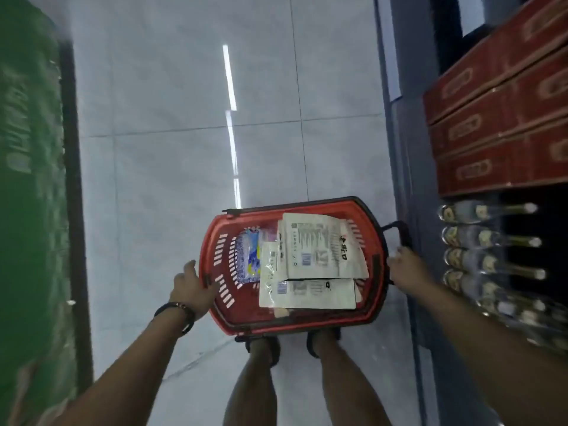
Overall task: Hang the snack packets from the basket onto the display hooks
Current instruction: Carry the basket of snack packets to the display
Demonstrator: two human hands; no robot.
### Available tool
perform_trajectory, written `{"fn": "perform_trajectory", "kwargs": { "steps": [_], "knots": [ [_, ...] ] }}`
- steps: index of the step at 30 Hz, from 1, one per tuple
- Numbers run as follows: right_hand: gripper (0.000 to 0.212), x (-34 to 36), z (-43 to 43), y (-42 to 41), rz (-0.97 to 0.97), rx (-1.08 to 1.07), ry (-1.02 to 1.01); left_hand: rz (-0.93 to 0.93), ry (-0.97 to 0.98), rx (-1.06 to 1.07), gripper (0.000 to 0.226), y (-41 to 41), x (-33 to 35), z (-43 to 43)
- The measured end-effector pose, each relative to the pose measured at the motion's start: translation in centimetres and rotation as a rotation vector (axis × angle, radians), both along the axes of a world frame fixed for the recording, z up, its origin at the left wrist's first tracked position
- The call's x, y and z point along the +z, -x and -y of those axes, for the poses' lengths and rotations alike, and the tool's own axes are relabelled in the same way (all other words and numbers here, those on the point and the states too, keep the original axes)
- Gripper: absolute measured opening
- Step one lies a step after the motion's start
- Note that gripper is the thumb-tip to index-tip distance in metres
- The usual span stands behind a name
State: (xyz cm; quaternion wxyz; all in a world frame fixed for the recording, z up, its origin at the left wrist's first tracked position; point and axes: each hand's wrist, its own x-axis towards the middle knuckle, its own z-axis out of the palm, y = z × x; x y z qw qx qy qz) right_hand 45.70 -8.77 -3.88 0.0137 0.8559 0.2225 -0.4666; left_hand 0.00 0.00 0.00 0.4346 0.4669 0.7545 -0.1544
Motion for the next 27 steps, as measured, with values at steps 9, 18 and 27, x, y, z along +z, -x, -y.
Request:
{"fn": "perform_trajectory", "kwargs": {
  "steps": [9, 18, 27],
  "knots": [
    [0.044, -7.1, -2.2, 1.0, -0.004, -0.172, -0.066, 0.14, 0.025, 0.368, 0.078, 1.0, -9.2, -0.4],
    [0.051, -1.0, -1.2, -0.6, -0.101, -0.236, -0.095, 0.192, -0.037, 0.473, 0.048, 0.6, -1.6, -1.1],
    [0.045, 22.0, 2.6, -1.2, -0.084, -0.377, -0.299, 0.164, -0.22, 0.307, 0.044, -1.4, 19.4, -2.1]
  ]
}}
